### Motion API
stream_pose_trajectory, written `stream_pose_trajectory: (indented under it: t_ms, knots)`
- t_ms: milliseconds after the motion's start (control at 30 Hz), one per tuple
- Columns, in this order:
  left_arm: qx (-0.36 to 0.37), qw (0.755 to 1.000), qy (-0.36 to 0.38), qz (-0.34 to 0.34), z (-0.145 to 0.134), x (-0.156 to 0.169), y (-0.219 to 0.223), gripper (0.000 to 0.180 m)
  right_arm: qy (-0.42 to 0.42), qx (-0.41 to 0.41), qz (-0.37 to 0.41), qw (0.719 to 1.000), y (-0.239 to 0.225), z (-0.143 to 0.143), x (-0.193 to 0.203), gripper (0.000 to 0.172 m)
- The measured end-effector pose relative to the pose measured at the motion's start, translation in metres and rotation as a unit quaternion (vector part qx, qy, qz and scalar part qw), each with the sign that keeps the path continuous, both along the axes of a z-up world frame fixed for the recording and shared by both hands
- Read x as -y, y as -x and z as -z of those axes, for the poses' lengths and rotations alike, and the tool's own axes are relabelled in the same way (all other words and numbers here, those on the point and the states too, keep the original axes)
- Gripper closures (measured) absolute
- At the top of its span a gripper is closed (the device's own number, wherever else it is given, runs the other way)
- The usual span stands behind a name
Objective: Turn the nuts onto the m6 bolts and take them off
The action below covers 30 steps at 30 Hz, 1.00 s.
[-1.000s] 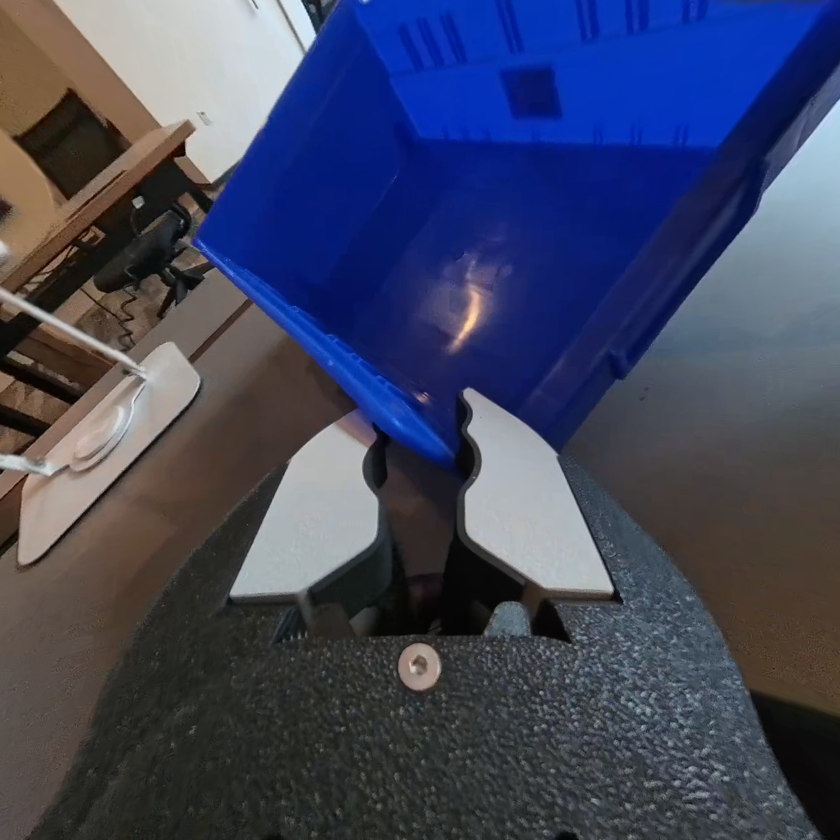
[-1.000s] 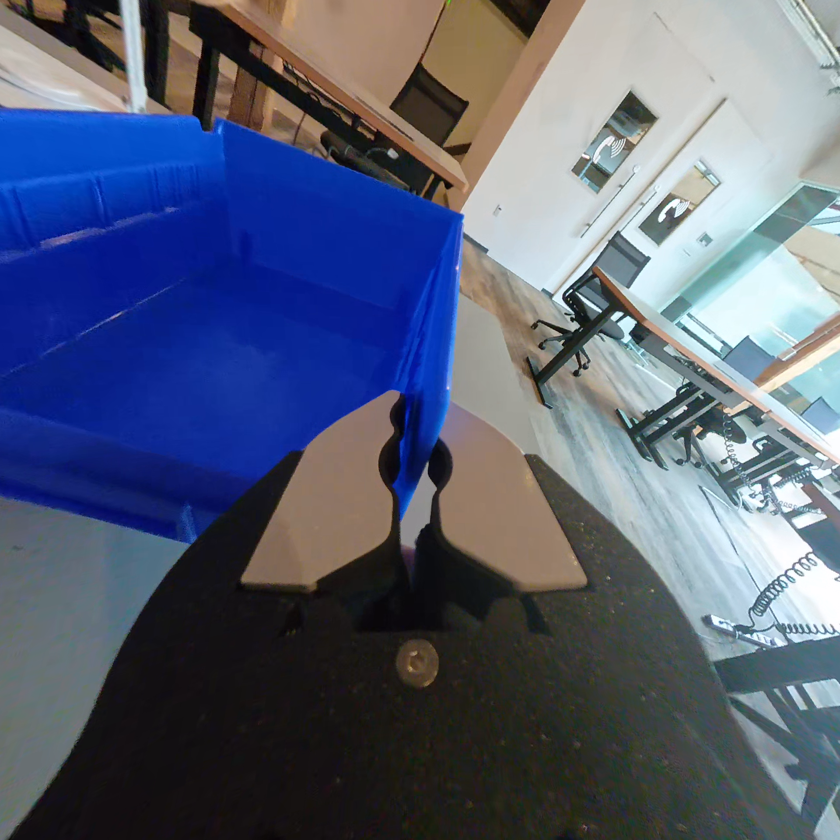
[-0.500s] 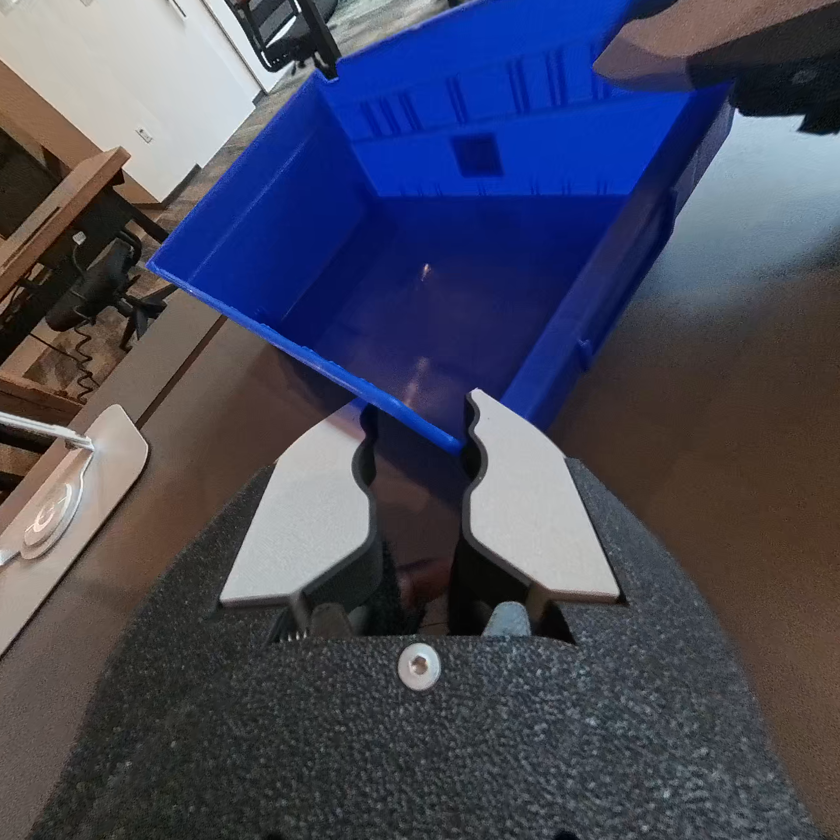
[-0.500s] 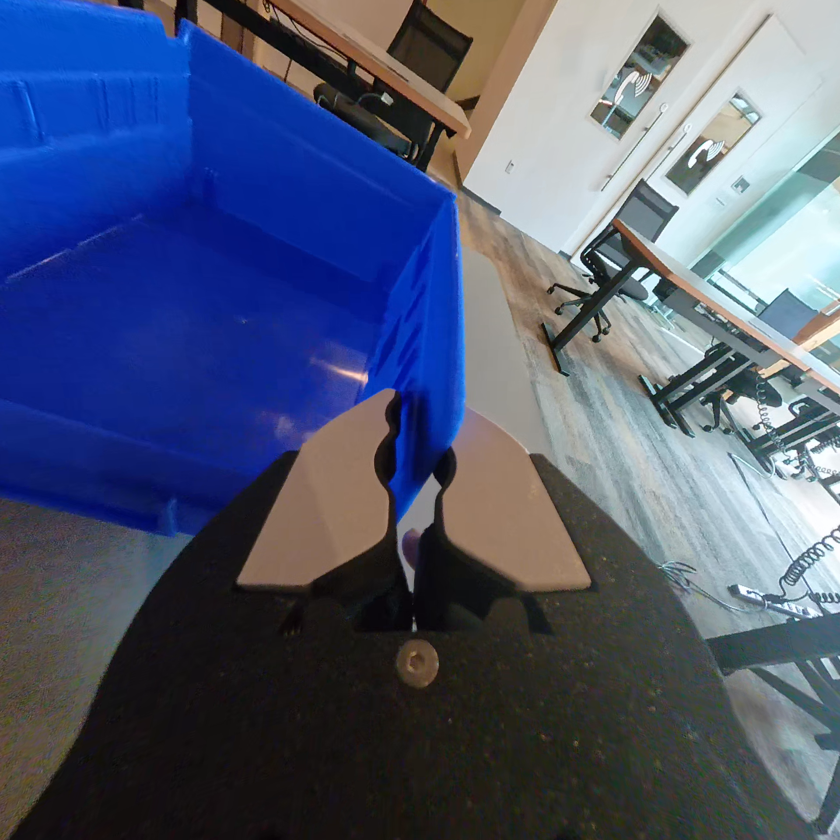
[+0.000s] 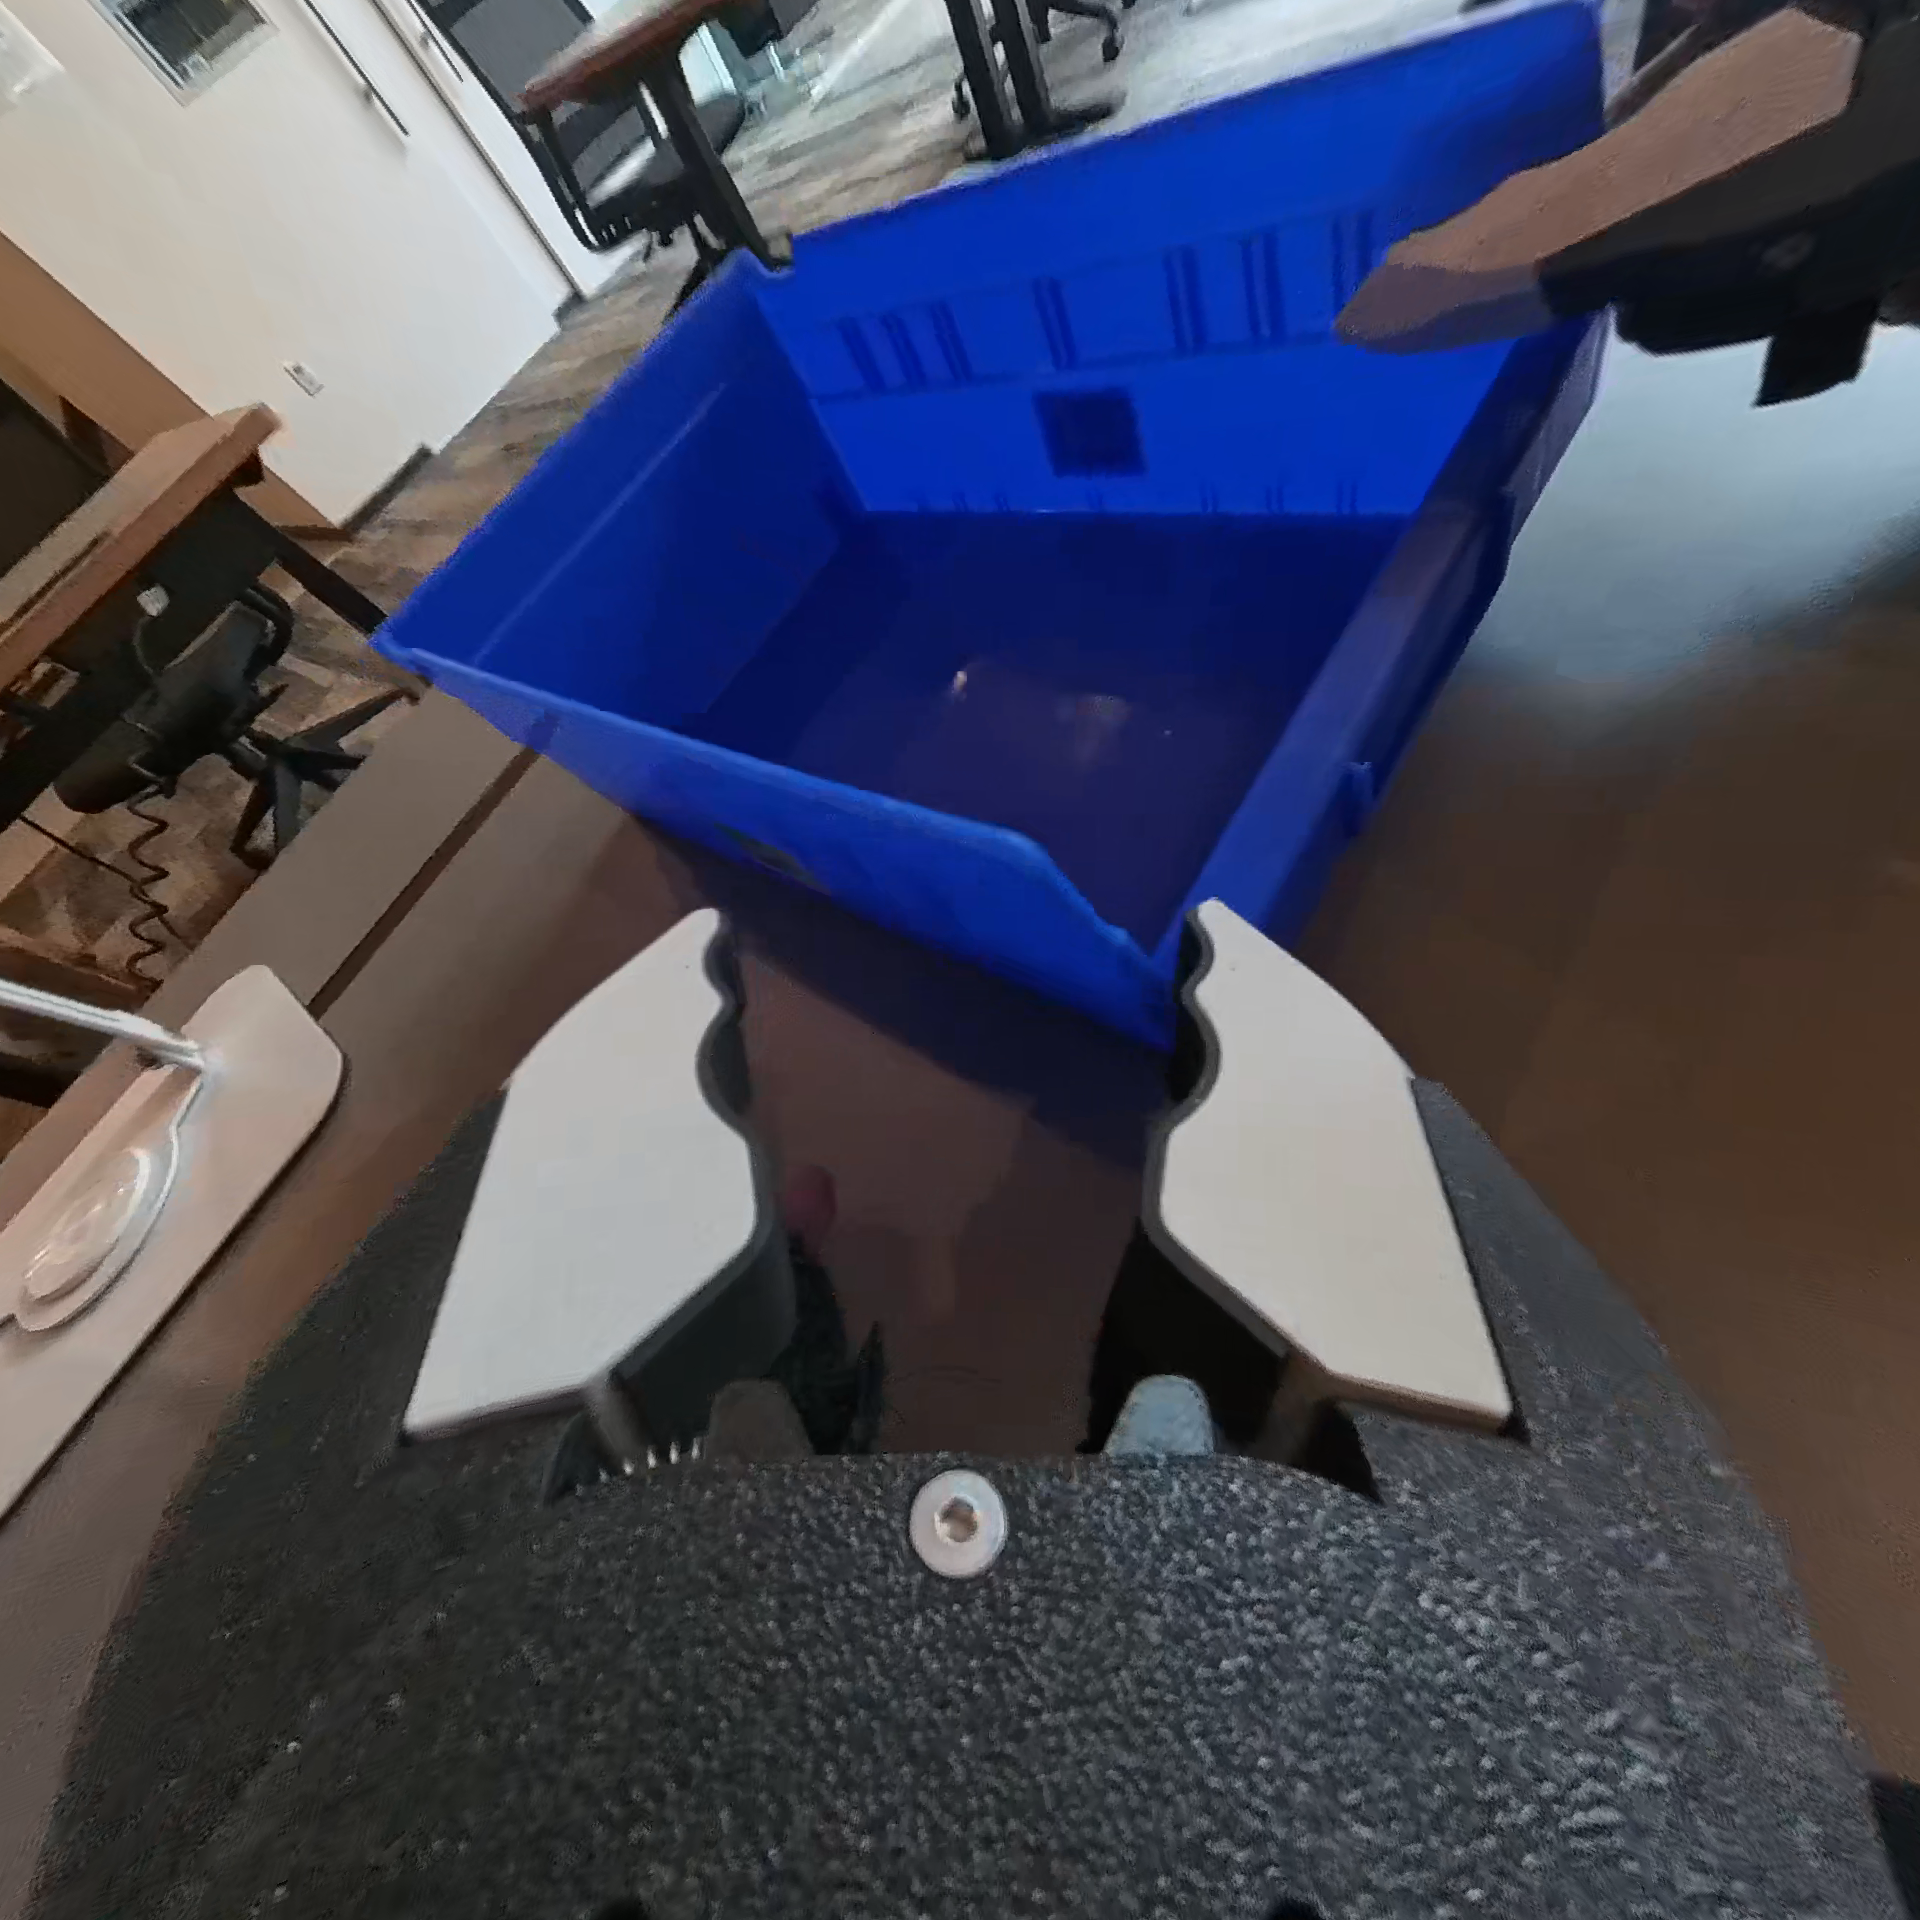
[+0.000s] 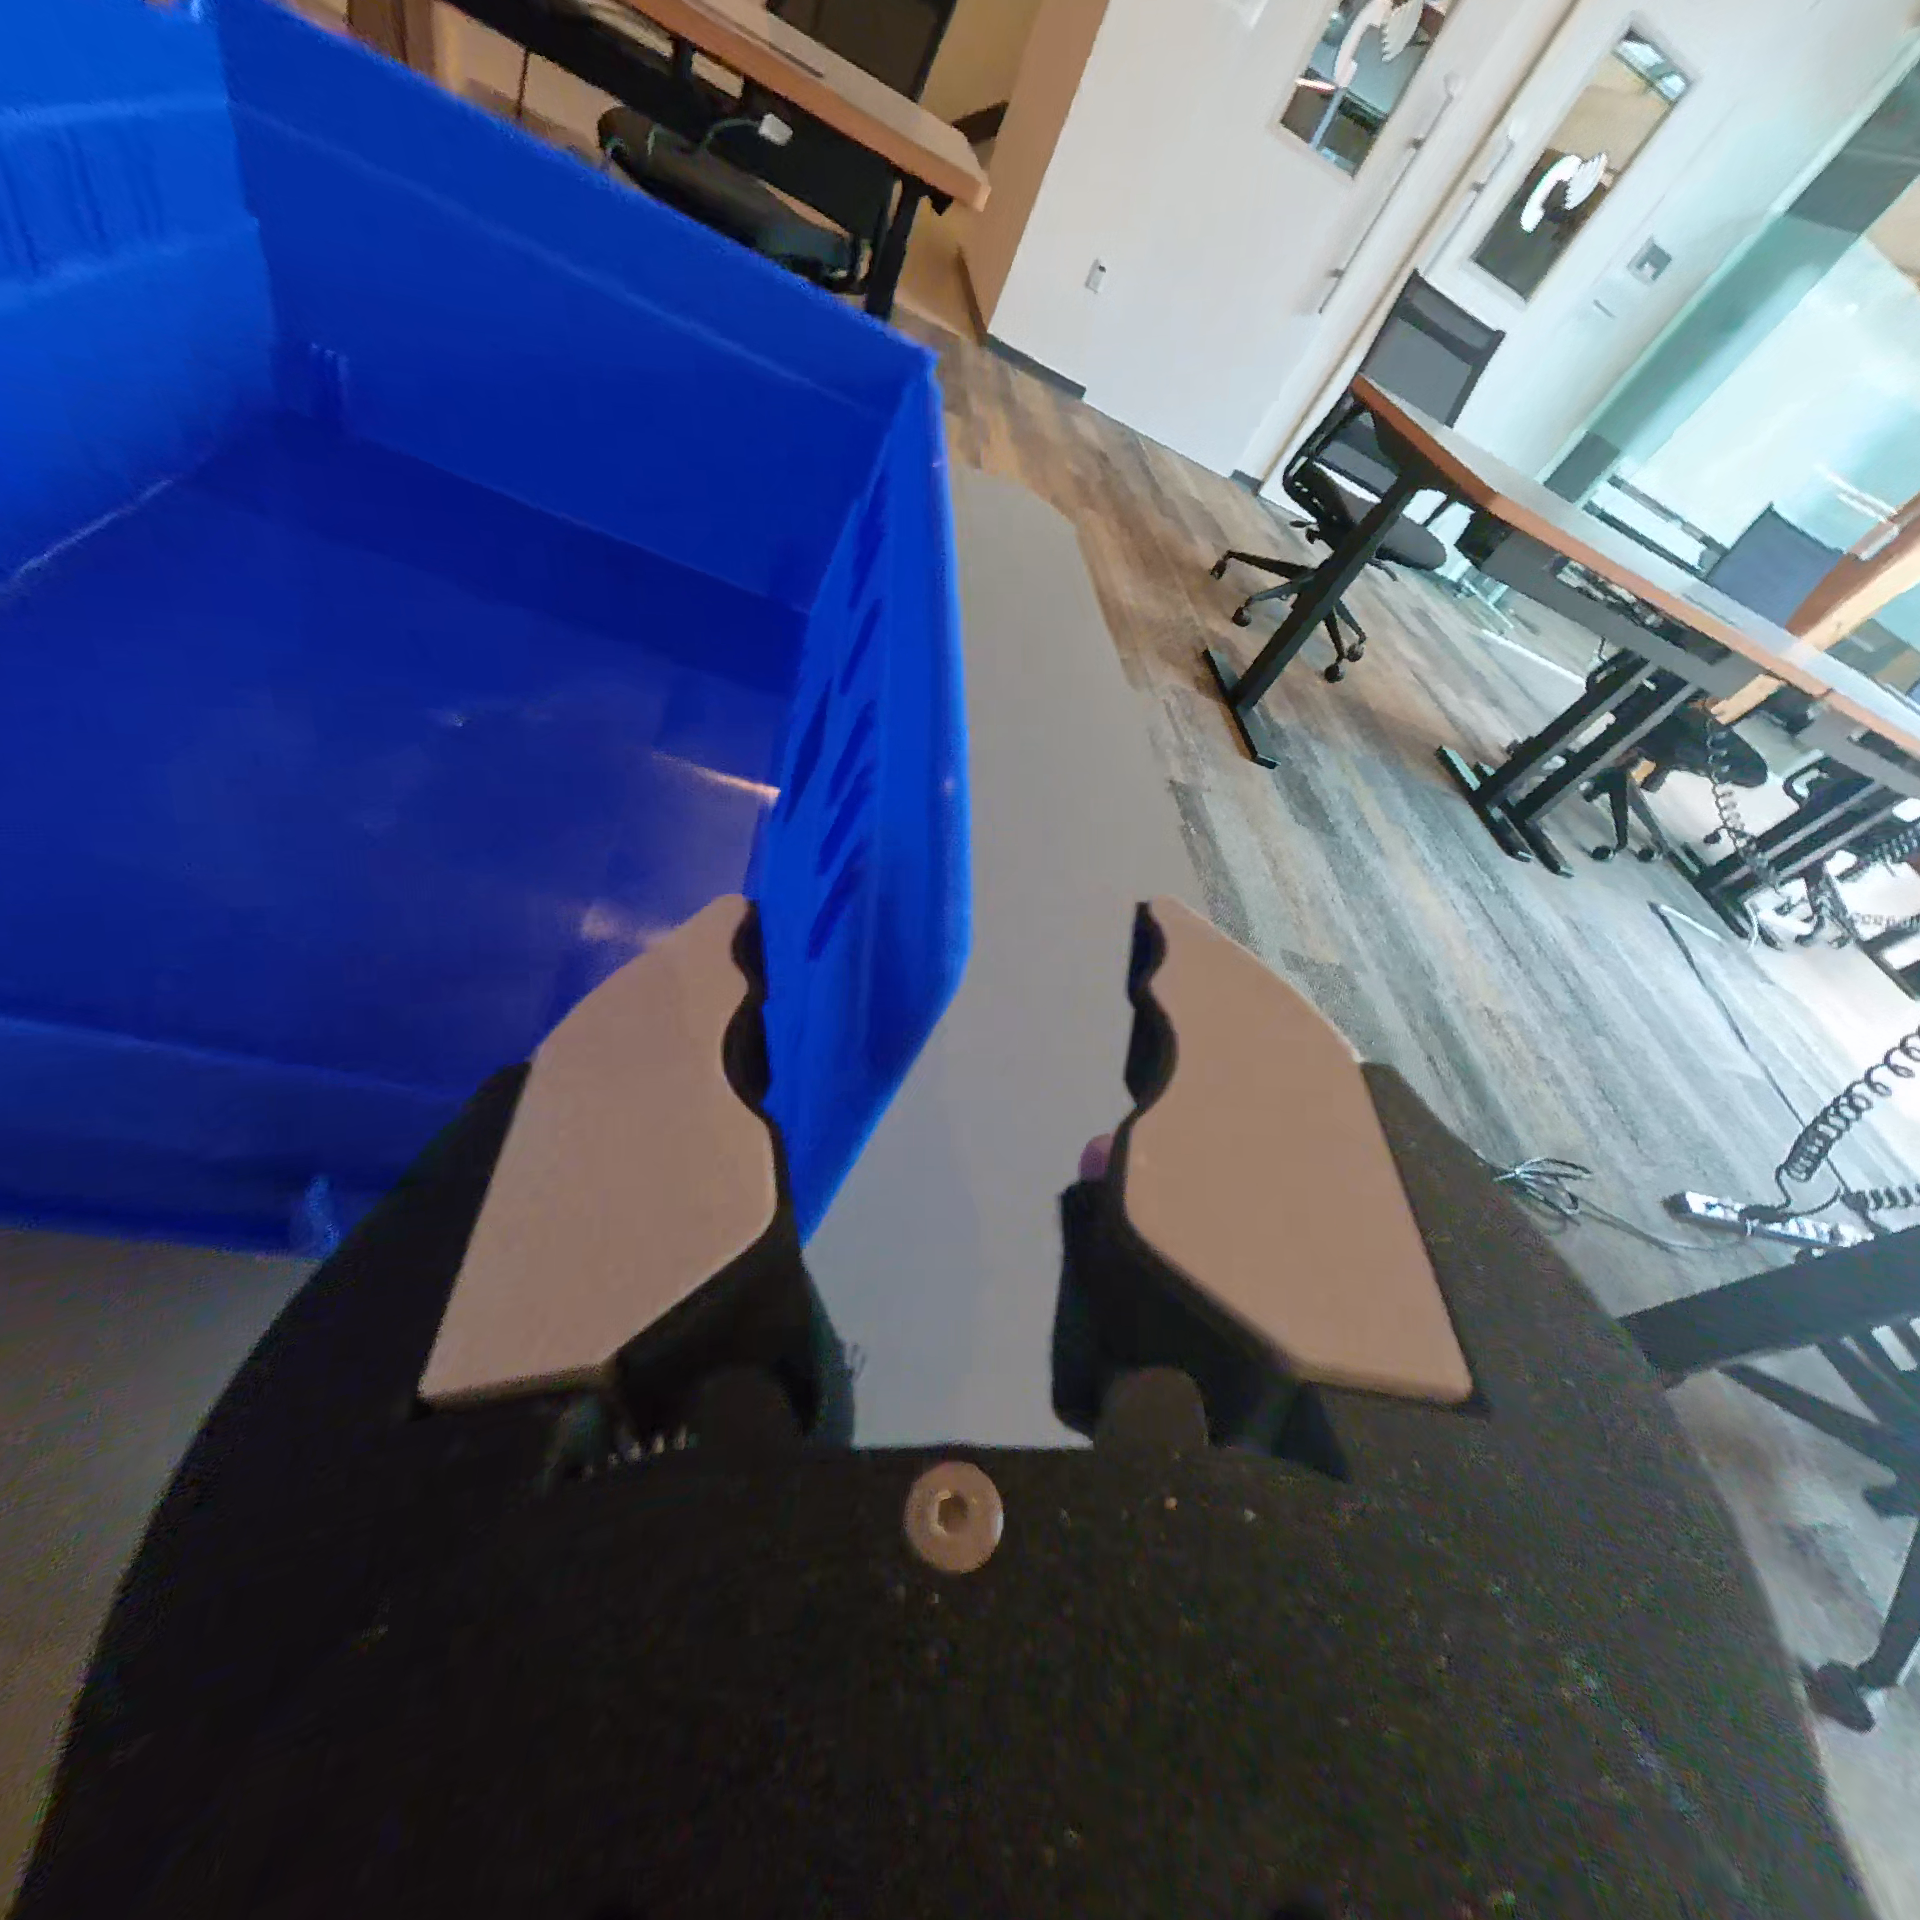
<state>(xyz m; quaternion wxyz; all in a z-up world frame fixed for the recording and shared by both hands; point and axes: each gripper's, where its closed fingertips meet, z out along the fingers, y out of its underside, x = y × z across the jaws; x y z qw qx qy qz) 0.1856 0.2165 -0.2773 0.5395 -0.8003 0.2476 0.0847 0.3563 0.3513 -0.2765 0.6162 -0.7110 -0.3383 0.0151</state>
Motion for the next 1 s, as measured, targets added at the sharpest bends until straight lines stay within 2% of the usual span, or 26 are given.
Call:
stream_pose_trajectory:
  t_ms: [67, 133, 233, 333, 400, 467, 567, 667, 767, 867, 933, 1000]
  knots:
    - [0.011, 1.000, -0.026, 0.007, -0.009, 0.007, 0.008, 0.094, -0.009, -0.028, 0.019, 0.999, -0.008, -0.012, 0.003, 0.090]
    - [0.042, 0.998, -0.052, 0.017, -0.022, 0.018, 0.016, 0.091, -0.013, -0.073, 0.023, 0.997, -0.013, -0.028, 0.011, 0.083]
    - [0.118, 0.986, -0.108, 0.042, -0.061, 0.038, 0.034, 0.097, -0.043, -0.160, -0.016, 0.986, -0.004, -0.071, 0.036, 0.090]
    - [0.178, 0.963, -0.186, 0.080, -0.124, 0.068, 0.058, 0.121, -0.071, -0.226, -0.079, 0.968, 0.021, -0.120, 0.069, 0.089]
    - [0.199, 0.945, -0.245, 0.086, -0.172, 0.092, 0.083, 0.139, -0.095, -0.241, -0.113, 0.959, 0.044, -0.155, 0.091, 0.087]
    - [0.219, 0.920, -0.309, 0.097, -0.224, 0.120, 0.107, 0.148, -0.128, -0.247, -0.149, 0.949, 0.073, -0.191, 0.114, 0.088]
    - [0.232, 0.887, -0.387, 0.096, -0.289, 0.164, 0.143, 0.152, -0.202, -0.262, -0.211, 0.920, 0.121, -0.250, 0.155, 0.089]
    - [0.188, 0.885, -0.422, 0.063, -0.330, 0.197, 0.183, 0.144, -0.226, -0.275, -0.264, 0.896, 0.172, -0.298, 0.193, 0.094]
    - [0.153, 0.898, -0.413, 0.020, -0.351, 0.227, 0.228, 0.137, -0.200, -0.269, -0.303, 0.892, 0.223, -0.326, 0.217, 0.104]
    - [0.156, 0.902, -0.403, -0.010, -0.359, 0.257, 0.274, 0.141, -0.196, -0.297, -0.326, 0.876, 0.258, -0.352, 0.226, 0.122]
    - [0.154, 0.906, -0.392, -0.041, -0.356, 0.274, 0.308, 0.148, -0.195, -0.285, -0.323, 0.881, 0.276, -0.358, 0.222, 0.137]
    - [0.142, 0.913, -0.369, -0.103, -0.344, 0.286, 0.352, 0.149, -0.160, -0.255, -0.318, 0.899, 0.295, -0.350, 0.211, 0.134]
